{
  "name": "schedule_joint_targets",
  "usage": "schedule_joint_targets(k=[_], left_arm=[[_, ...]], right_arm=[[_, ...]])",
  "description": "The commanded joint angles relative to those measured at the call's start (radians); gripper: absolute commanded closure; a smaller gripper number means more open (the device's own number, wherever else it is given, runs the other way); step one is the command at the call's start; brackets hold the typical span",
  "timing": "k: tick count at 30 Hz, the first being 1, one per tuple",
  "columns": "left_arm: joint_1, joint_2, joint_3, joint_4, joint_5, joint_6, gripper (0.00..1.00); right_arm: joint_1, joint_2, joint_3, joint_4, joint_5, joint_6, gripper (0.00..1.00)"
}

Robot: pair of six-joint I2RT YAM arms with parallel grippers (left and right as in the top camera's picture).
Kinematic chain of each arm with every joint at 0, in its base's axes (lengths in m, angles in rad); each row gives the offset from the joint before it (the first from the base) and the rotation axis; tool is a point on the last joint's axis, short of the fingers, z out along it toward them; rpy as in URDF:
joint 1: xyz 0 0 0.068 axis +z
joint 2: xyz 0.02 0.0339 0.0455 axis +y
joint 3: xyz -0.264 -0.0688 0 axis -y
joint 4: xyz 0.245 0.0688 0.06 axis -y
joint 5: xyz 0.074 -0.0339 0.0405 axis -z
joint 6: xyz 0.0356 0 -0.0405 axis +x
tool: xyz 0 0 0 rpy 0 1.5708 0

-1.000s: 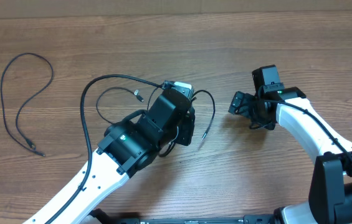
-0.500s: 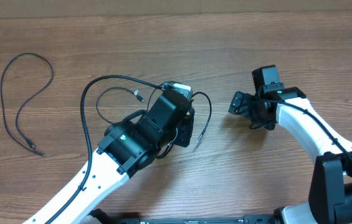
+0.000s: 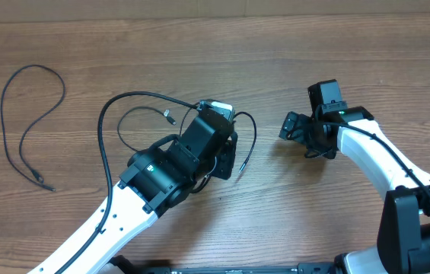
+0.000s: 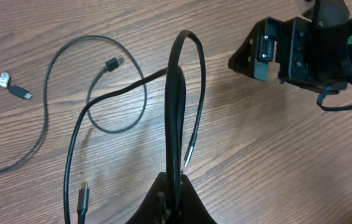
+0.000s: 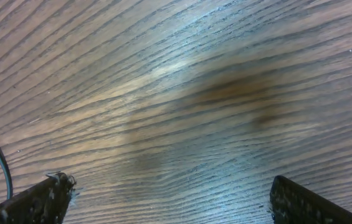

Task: Untangle cables
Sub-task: 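Pull the held black cable up-left with the left gripper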

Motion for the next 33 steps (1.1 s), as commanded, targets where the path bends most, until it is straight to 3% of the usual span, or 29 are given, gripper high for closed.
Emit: schedule_joint_targets(k=[1, 7, 14, 33], left_arm=[[0.012, 0.001, 0.004, 0.004, -0.051, -0.009, 0.96], [0.024, -0.03, 0.004, 0.005, -0.133, -0.054, 0.96], [0.113, -0.097, 0.004, 0.006, -0.122, -0.178, 0.96], [0.389, -0.192, 0.004, -0.092, -0.13, -0.153, 0.96]], right_arm=[[0.001, 0.004, -0.006, 0.003, 0.01, 0.007, 0.0], [0.001, 0.004, -0.006, 0.003, 0.01, 0.007, 0.0], [0.001, 0.004, -0.006, 0.003, 0.01, 0.007, 0.0], [0.001, 0.004, -0.006, 0.003, 0.01, 0.007, 0.0]])
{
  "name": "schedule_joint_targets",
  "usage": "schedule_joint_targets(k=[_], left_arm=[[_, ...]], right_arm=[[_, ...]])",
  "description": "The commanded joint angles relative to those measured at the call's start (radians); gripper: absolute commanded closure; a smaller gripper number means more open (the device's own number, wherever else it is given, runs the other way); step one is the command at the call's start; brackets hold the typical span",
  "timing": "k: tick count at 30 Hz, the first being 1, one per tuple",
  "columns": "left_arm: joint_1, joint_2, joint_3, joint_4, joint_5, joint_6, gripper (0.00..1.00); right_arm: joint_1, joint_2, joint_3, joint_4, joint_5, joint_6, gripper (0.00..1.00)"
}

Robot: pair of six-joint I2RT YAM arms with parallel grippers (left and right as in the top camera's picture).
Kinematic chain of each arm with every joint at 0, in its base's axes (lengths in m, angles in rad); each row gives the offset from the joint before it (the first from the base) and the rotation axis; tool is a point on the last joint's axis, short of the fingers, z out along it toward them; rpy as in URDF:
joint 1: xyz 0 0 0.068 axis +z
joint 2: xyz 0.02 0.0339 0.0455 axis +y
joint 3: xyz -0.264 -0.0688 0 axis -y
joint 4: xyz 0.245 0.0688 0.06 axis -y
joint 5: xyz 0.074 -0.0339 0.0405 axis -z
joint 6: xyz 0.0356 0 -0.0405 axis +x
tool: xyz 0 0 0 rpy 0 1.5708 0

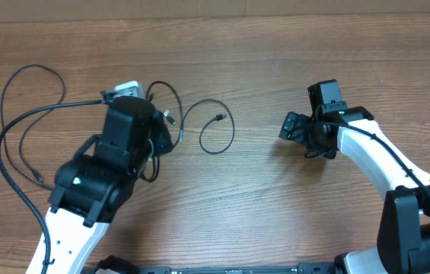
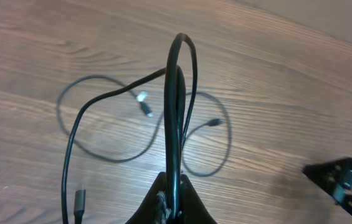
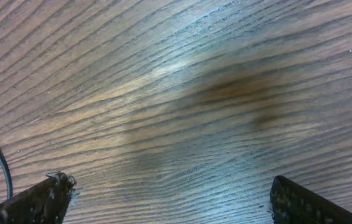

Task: Untangle cables
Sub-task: 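Pull the held black cable up-left with the left gripper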

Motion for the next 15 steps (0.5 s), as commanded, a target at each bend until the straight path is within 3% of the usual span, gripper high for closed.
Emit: schedule_joint_targets(k=[1, 9, 15], left_arm=[[0.041, -0.014, 0.004, -0.02, -0.022, 0.006, 0.96], [0.109, -0.013, 0.004, -0.071, -0.033, 0.006, 0.96], [0.118, -0.011, 0.004, -0.109, -0.199, 0.006, 0.96]], right_arm=[[0.001, 0.004, -0.006, 0.003, 0.01, 0.008, 0.0], [0.001, 0.004, -0.006, 0.002, 0.01, 0.008, 0.0], [0.001, 0.004, -0.006, 0.002, 0.01, 0.007, 0.0]])
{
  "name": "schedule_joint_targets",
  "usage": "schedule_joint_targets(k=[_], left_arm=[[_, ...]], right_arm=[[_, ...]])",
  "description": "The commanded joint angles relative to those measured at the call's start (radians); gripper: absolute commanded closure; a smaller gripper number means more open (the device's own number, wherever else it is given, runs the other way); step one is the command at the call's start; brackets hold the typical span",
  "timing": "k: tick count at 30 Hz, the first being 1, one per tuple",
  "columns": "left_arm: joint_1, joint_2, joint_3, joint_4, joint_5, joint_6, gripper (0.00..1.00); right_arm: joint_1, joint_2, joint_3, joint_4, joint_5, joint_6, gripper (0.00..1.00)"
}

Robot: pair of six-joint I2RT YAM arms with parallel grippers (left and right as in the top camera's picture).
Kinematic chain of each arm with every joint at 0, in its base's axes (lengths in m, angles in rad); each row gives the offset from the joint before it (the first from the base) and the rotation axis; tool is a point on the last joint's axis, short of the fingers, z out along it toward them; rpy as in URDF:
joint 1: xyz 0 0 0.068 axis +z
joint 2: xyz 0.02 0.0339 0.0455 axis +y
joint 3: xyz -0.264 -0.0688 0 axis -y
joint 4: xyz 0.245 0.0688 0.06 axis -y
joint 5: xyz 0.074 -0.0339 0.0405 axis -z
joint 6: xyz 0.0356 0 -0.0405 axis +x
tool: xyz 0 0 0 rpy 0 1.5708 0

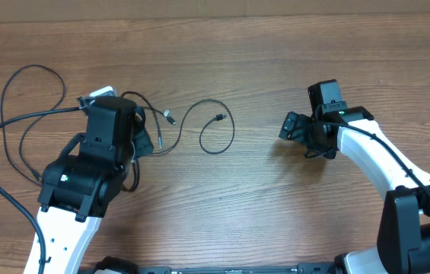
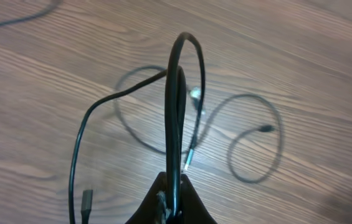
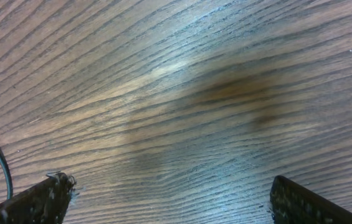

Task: Untangle cables
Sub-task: 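Pull the held black cable up-left with the left gripper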

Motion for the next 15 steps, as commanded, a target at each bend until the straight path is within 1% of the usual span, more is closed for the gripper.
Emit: schedule_joint_targets(k=[1, 2, 5, 12, 15], left_arm=[[0.008, -0.011, 0.004, -0.006, -0.158, 0.005, 0.96], [0.008, -0.01, 0.004, -0.005, -0.211, 0.005, 0.96], [0.008, -0.003, 0.004, -0.005, -0.275, 0.005, 0.96], [0.008, 0.048, 0.002, -0.003, -0.325, 0.006, 0.96], [0.008, 0.087, 0.002, -0.004, -0.371, 0.011, 0.96]], right_arm=[[0.001, 0.004, -0.006, 0.002, 0.01, 0.007, 0.0], [0.001, 0.004, -0.006, 0.003, 0.01, 0.007, 0.0], [0.001, 0.004, -0.006, 0.002, 0.01, 0.007, 0.0], [0.001, 0.004, -0.006, 0.002, 0.01, 0.007, 0.0], [0.001, 0.004, -0.006, 0.002, 0.01, 0.006, 0.0]])
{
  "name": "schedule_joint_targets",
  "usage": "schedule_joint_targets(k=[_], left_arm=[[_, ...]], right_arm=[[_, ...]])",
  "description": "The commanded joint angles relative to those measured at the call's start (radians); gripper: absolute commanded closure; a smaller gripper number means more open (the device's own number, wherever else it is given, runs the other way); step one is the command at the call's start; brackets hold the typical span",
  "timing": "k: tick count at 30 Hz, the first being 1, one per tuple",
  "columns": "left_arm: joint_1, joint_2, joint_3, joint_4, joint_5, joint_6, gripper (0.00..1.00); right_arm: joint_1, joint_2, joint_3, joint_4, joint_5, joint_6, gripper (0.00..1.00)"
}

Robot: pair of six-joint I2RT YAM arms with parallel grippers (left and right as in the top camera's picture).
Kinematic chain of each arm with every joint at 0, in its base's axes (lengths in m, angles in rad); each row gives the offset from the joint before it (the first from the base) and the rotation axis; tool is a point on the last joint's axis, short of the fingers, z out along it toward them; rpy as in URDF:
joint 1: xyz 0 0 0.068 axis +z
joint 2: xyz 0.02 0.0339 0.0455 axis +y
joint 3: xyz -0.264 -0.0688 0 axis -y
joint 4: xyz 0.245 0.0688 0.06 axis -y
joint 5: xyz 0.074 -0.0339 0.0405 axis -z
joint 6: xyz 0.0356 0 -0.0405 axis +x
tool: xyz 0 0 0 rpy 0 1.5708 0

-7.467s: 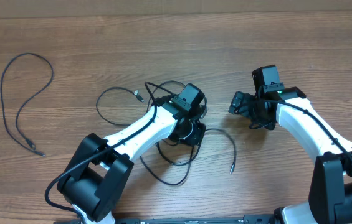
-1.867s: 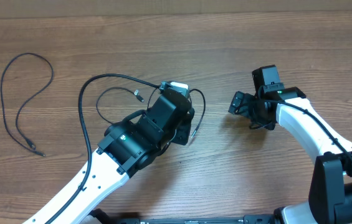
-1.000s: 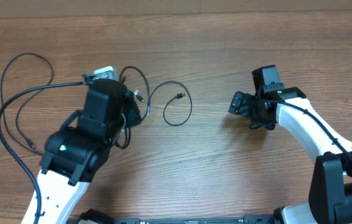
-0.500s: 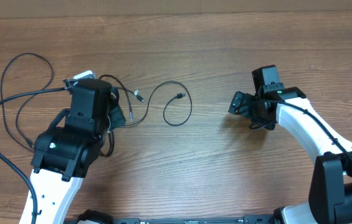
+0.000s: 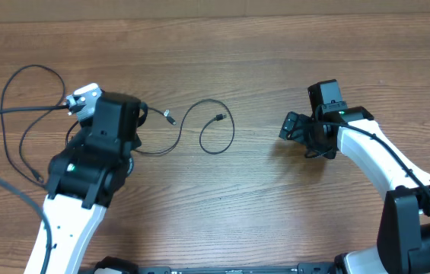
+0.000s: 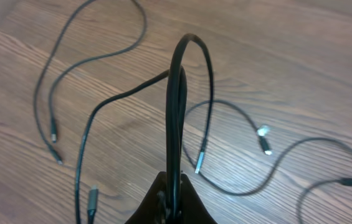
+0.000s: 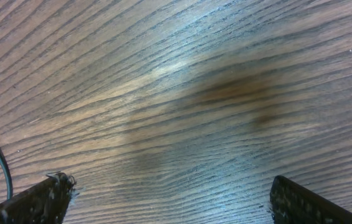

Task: Untangle cables
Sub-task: 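Pull the held black cable up-left with the left gripper, then carry the held cable further left, out of the pile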

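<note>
My left gripper is shut on a thick black cable that arches up in a fold in front of the wrist camera. In the overhead view this cable trails off to the left table edge. A thin black cable lies in a loop mid-table, and its silver-tipped plug shows in the left wrist view. Another thin cable curls at the far left. My right gripper is open, low over bare wood, holding nothing.
The wooden table carries only the cables. The left arm reaches in from the front left, covering part of the cables. The right arm comes in from the front right. A loose plug end hangs beside the left fingers.
The left gripper, still shut on the thick cable, has moved further left and back. The far-left thin cable now shows in its wrist view. The right arm has not moved.
First the left gripper held the thick cable at mid-table, near the right gripper, with the thin cable looped around it. Later it stood further left, the thin cable lying apart in its own loop. It then shifted left twice more; the right gripper stayed open throughout.
</note>
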Motion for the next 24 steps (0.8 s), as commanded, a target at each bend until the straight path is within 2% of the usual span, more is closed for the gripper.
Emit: schedule_joint_targets(k=[1, 24], left_arm=[[0.007, 0.056, 0.002, 0.002, -0.108, 0.012, 0.96], [0.025, 0.338, 0.002, 0.016, -0.059, 0.003, 0.96]], right_arm=[[0.001, 0.004, -0.006, 0.002, 0.01, 0.007, 0.0], [0.001, 0.004, -0.006, 0.002, 0.01, 0.007, 0.0]])
